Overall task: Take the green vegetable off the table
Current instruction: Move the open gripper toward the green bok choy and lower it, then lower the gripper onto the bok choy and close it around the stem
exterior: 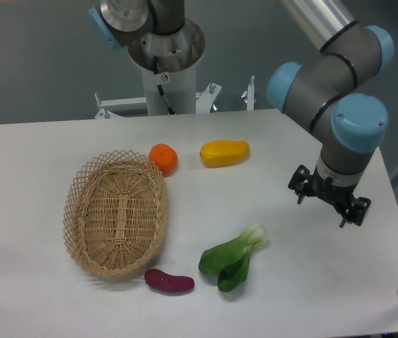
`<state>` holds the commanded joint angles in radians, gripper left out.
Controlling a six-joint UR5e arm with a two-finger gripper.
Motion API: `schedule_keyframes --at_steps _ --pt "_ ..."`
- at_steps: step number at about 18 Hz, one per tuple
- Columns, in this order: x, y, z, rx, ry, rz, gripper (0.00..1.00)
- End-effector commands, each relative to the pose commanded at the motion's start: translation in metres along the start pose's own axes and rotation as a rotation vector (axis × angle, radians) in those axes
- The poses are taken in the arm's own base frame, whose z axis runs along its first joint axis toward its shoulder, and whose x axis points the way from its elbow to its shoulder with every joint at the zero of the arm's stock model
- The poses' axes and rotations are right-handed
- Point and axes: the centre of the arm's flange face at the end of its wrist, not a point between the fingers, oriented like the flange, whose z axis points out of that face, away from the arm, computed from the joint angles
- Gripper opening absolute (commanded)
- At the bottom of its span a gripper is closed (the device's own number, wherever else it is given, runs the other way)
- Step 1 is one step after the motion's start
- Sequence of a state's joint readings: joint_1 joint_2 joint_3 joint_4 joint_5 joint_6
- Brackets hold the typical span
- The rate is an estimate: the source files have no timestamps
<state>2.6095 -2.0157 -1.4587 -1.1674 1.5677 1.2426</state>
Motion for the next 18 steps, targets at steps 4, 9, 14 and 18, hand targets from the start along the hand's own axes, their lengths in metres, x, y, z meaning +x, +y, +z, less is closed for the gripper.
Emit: schedule_keyframes --at_steps 4,9,14,18 --pt "0.031 -0.037 0.009 -0.003 0.024 -0.005 1.0" --pt "0.056 -0.06 0.044 -0.027 0.08 0.007 1.0" --pt "0.058 -0.084 0.083 -0.015 0.056 0.013 1.0" --pt "0.06 -0.09 0.099 -0.01 0.048 0.014 1.0"
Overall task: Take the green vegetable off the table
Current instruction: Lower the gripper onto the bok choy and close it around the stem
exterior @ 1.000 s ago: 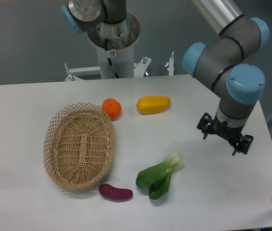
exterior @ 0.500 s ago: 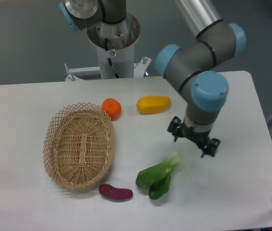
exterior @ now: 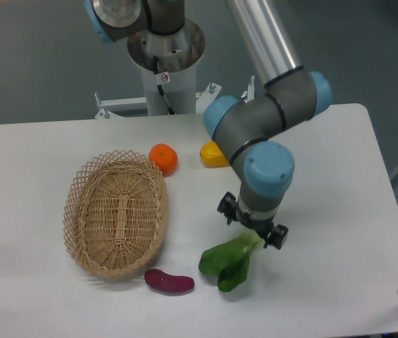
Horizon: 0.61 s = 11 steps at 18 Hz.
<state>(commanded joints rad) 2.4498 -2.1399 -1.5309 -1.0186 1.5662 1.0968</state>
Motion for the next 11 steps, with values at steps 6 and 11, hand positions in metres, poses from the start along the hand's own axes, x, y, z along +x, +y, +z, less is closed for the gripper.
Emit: schedule_keyframes --at_steps 6,11 --pt "0.001 -0.006 0.016 0.002 -0.007 0.02 1.0" --pt "0.021 -0.012 0.033 -0.011 0.015 0.041 1.0"
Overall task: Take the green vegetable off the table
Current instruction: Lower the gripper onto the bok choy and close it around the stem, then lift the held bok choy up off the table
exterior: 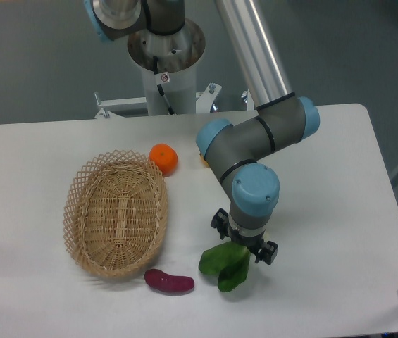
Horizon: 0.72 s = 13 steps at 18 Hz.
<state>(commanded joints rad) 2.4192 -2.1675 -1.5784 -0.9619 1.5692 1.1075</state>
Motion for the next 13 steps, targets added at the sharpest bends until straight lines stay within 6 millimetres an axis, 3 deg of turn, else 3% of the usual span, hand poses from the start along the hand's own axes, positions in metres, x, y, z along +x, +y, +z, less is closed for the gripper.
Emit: schedule_keyframes --at_steps 4,9,13 --pt "0.0 -0.002 0.012 0.006 -0.038 -0.003 0.98" --pt "0.002 -0.001 0.008 0.007 -0.041 -0.005 0.37" --pt "0.001 0.002 -0.014 0.019 -0.066 -0.009 0.33"
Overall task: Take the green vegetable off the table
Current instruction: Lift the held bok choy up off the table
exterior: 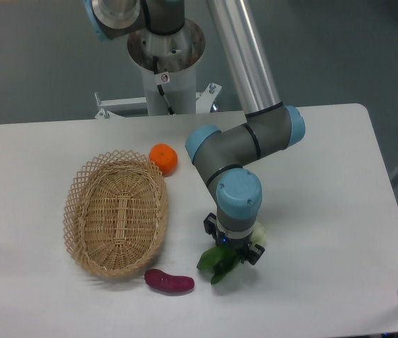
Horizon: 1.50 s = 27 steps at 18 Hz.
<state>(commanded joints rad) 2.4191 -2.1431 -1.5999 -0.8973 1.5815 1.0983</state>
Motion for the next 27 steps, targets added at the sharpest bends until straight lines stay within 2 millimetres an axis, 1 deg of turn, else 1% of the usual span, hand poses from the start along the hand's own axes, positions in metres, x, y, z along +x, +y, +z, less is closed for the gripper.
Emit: schedule_keyframes --at_steps 2,5,8,10,12,14,16,18,21,24,26,27 --pt "0.0 0.002 -0.016 0.007 -0.015 -0.003 0.33" --pt "-0.003 0.013 -0.027 0.01 -0.026 -0.019 0.33" --pt "-0.007 0.018 -0.04 0.013 -0.038 -0.02 0.34" --pt "-0.015 0.028 -0.057 0.024 -0.063 -0.037 0.34" --pt "-0.032 0.044 -0.07 0.036 -0.086 -0.068 0.34" --pt "-0.046 0.046 -0.084 0.051 -0.111 -0.077 0.34" --pt "-0.058 0.052 -0.091 0.045 -0.105 -0.071 0.32" --pt "-0.064 0.055 -0.097 0.035 -0.088 -0.061 0.26" --pt "-0.075 0.063 -0.108 0.033 -0.084 -0.076 0.25" --pt "-0.082 0.075 -0.109 0.025 -0.074 -0.095 0.25" --pt "-0.087 0.075 -0.113 0.021 -0.085 -0.095 0.24" --pt "-0.094 0.084 -0.114 0.02 -0.084 -0.106 0.23"
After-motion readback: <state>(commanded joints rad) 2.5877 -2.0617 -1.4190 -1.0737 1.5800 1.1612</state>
